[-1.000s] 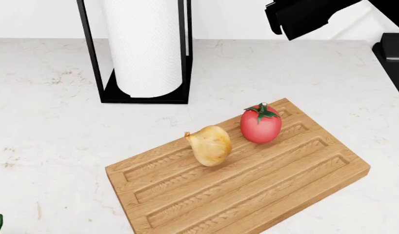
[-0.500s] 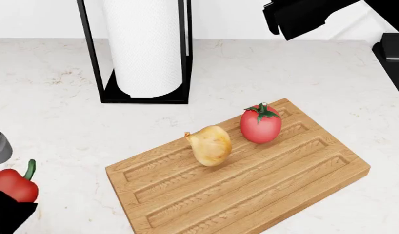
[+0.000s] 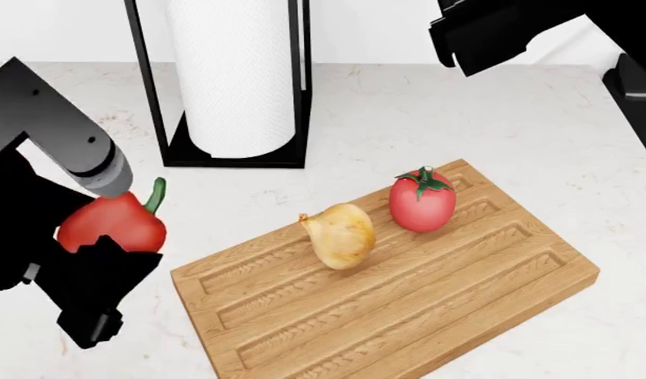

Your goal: Place the avocado, onion, tomato and bell pepper on the cutting board.

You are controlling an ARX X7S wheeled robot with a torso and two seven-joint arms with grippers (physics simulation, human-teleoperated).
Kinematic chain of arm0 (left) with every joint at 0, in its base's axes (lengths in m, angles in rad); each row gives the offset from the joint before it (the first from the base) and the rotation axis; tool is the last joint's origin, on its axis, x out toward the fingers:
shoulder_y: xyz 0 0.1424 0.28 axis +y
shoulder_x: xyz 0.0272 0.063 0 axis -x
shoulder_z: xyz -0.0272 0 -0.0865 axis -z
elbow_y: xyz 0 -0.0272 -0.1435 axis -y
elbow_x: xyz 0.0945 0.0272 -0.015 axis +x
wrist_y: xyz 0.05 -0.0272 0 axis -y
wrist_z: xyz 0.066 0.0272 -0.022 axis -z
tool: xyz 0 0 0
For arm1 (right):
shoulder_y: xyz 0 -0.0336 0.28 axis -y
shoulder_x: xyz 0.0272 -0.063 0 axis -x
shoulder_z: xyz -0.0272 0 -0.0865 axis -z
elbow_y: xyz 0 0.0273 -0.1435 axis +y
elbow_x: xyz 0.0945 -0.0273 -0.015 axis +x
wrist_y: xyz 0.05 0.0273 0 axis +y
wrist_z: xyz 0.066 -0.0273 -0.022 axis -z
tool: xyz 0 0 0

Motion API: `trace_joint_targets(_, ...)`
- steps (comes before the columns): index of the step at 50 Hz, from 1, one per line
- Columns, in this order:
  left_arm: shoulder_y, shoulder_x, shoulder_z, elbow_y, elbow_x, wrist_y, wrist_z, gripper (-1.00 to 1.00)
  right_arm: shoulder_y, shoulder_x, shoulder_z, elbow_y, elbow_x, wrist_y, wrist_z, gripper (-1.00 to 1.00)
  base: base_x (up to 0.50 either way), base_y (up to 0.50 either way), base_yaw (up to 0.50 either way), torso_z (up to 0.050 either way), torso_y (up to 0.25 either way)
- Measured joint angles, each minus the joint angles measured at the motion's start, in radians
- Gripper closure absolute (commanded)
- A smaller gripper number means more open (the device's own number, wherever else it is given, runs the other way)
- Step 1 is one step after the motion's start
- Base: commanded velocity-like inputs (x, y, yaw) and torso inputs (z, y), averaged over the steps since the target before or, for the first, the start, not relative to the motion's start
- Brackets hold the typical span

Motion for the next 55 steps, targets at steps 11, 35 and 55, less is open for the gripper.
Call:
trace_joint_targets(11, -0.016, 0.095, -0.006, -0.019, 0.081, 0.003, 0.079, 1.00, 0.007, -0.002, -0.007, 0.002, 0.002, 0.008, 0.004, -1.00, 0.00, 0.00, 0.00, 0.000, 0.000)
trace_joint_targets(35, 0.040, 0.274, 0.051, -0.113, 0.251, 0.050, 0.200, 1.00, 0.014, 0.000, -0.022, 0.009, -0.004, 0.016, -0.002, -1.00, 0.00, 0.00, 0.00, 0.000, 0.000)
trace_joint_targets(55, 0.097, 0.299, 0.073, -0.254, 0.120, 0.100, 0.039, 1.00, -0.005, 0.021, -0.019, -0.010, 0.003, 0.000, 0.007, -1.00, 0.00, 0.00, 0.00, 0.001, 0.001)
